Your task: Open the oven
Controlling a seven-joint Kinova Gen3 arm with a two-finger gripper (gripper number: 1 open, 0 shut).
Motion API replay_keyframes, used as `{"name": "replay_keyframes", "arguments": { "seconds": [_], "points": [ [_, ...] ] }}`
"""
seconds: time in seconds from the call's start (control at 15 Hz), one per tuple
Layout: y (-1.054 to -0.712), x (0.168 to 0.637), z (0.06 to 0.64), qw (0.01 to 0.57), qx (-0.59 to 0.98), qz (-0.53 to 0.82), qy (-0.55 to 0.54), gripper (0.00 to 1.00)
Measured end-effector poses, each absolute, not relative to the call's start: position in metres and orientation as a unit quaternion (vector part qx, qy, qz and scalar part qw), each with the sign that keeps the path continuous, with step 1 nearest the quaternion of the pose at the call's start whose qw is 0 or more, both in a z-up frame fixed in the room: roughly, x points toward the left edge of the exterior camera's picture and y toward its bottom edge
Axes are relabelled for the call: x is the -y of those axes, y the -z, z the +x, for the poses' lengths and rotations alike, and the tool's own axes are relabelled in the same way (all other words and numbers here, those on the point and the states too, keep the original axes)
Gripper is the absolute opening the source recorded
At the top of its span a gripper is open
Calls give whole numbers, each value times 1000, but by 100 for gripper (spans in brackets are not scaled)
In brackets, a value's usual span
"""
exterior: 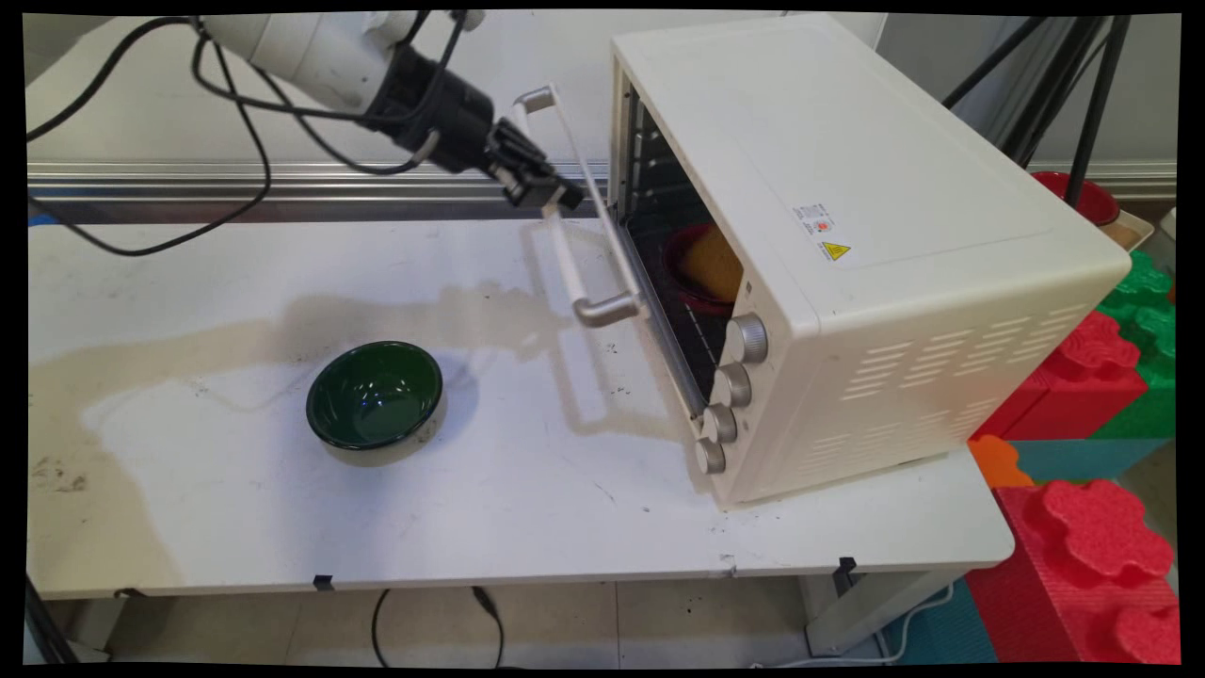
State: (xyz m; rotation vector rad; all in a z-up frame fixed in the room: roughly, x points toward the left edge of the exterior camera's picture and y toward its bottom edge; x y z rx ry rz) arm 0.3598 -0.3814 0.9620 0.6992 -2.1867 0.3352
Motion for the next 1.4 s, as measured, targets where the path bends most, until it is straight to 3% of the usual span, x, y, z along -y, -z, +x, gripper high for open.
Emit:
{"name": "replay_keyframes", "arguments": {
  "seconds": [1.4],
  "points": [
    [-867, 311, 419, 328, 903, 260, -98, 0]
  ]
}}
